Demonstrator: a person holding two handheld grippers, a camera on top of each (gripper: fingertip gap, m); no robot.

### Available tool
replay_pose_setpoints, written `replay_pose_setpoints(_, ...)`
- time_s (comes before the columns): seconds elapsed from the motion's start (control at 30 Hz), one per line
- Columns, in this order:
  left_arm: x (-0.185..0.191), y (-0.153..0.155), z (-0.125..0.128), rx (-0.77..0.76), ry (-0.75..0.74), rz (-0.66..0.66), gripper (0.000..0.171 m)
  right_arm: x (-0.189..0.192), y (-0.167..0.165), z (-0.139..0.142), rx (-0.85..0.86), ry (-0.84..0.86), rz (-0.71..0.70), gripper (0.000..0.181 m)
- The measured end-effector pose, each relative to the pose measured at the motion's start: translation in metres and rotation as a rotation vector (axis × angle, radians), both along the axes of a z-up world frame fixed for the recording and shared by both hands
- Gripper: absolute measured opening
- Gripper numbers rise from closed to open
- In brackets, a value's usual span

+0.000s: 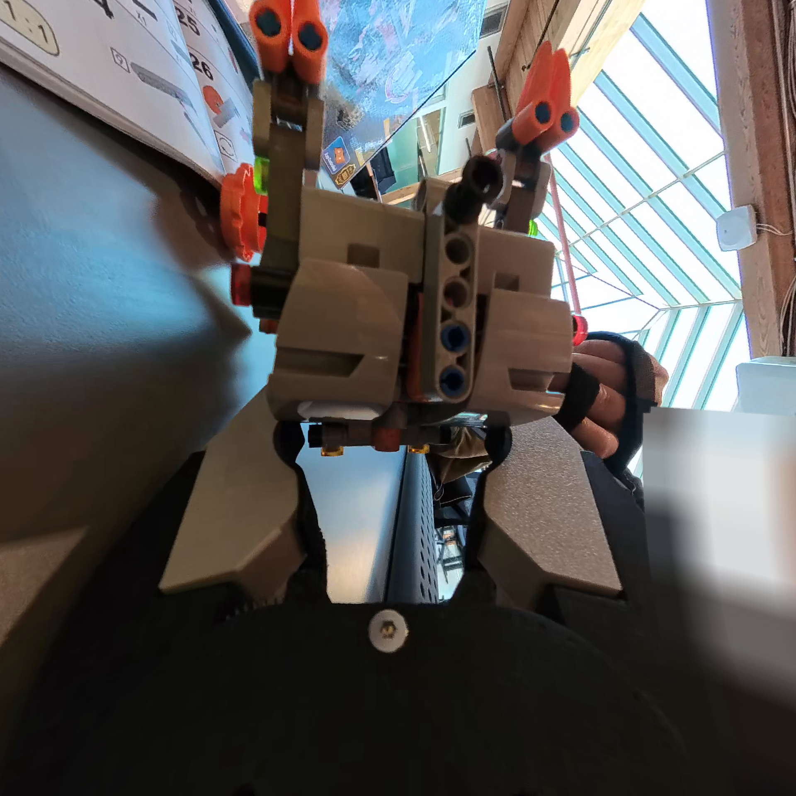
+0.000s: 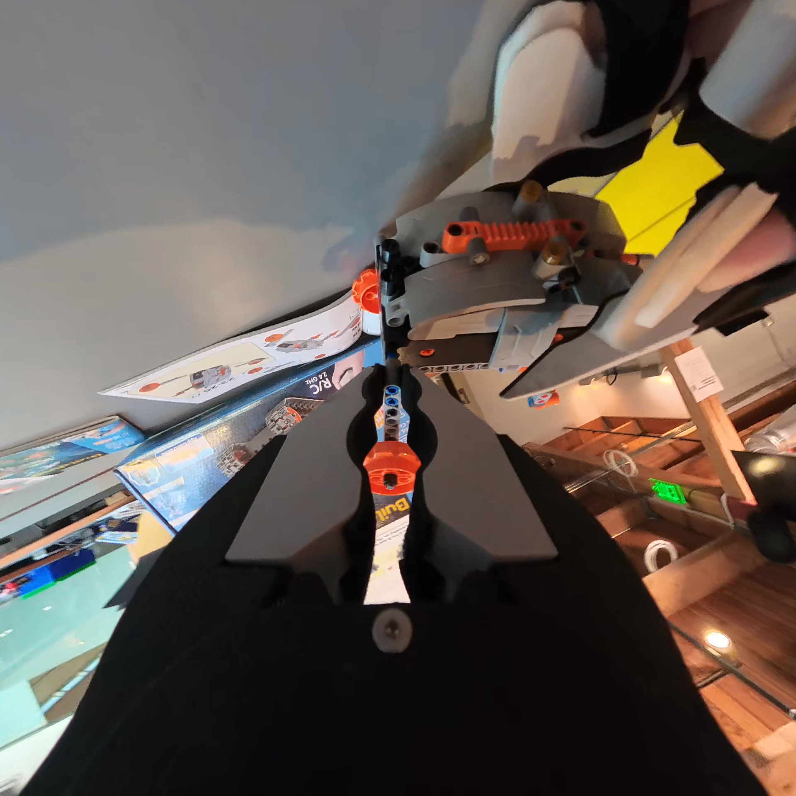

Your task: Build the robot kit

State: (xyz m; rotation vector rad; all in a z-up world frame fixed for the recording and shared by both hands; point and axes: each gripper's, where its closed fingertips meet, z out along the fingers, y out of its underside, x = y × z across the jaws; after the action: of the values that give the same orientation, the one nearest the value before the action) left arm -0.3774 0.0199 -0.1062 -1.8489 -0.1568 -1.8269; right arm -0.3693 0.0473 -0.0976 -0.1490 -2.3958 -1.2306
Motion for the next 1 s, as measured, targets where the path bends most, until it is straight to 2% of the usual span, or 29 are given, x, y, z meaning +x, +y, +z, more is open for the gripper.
replay_pose_setpoints(0.17, 0.0, 0.0, 0.0, 0.002, 0.003, 0.005, 0.086, -0.001, 0.0, -0.001, 0.006, 0.013, 0.02, 0.005)
replay_pose_setpoints(0.27, -0.001, 0.001, 0.001, 0.001, -0.013, 0.013, 0.086, -0.004, 0.0, -0.002, -0.039, 0.083, 0.037, 0.006)
replay_pose_setpoints(0.47, -0.003, 0.001, 0.003, -0.006, -0.047, 0.007, 0.085, -0.004, -0.003, 0.013, -0.099, 0.338, -0.02, 0.023)
replay_pose_setpoints(0.53, -0.002, 0.001, 0.002, 0.01, -0.016, 0.002, 0.085, -0.001, -0.007, 0.024, -0.11, 0.451, -0.036, 0.024)
replay_pose_setpoints(0.6, -0.002, 0.0, 0.002, 0.022, 0.006, 0.001, 0.085, 0.008, -0.014, 0.032, -0.208, 0.596, -0.096, 0.022)
replay_pose_setpoints(0.73, -0.002, -0.002, 0.002, 0.033, 0.013, -0.012, 0.085, 0.032, -0.035, 0.036, -0.596, 0.923, -0.25, 0.013)
replay_pose_setpoints(0.8, -0.001, -0.003, 0.002, 0.035, 0.015, -0.021, 0.084, 0.04, -0.049, 0.021, -0.973, 1.055, -0.438, 0.008)
replay_pose_setpoints(0.83, -0.001, -0.004, 0.003, 0.038, 0.018, -0.026, 0.084, 0.04, -0.055, 0.012, -1.184, 1.111, -0.563, 0.011)
replay_pose_setpoints(0.9, 0.002, -0.005, 0.003, 0.048, 0.028, -0.041, 0.084, 0.034, -0.064, 0.001, -1.602, 1.171, -0.765, 0.036)
replay_pose_setpoints(0.93, 0.004, -0.007, 0.004, 0.057, 0.03, -0.052, 0.084, 0.031, -0.063, 0.0, -1.78, 1.202, -0.848, 0.042)
replay_pose_setpoints(1.0, 0.008, -0.012, 0.009, 0.088, 0.024, -0.079, 0.084, 0.026, -0.052, 0.003, -2.025, 1.291, -0.897, 0.043)
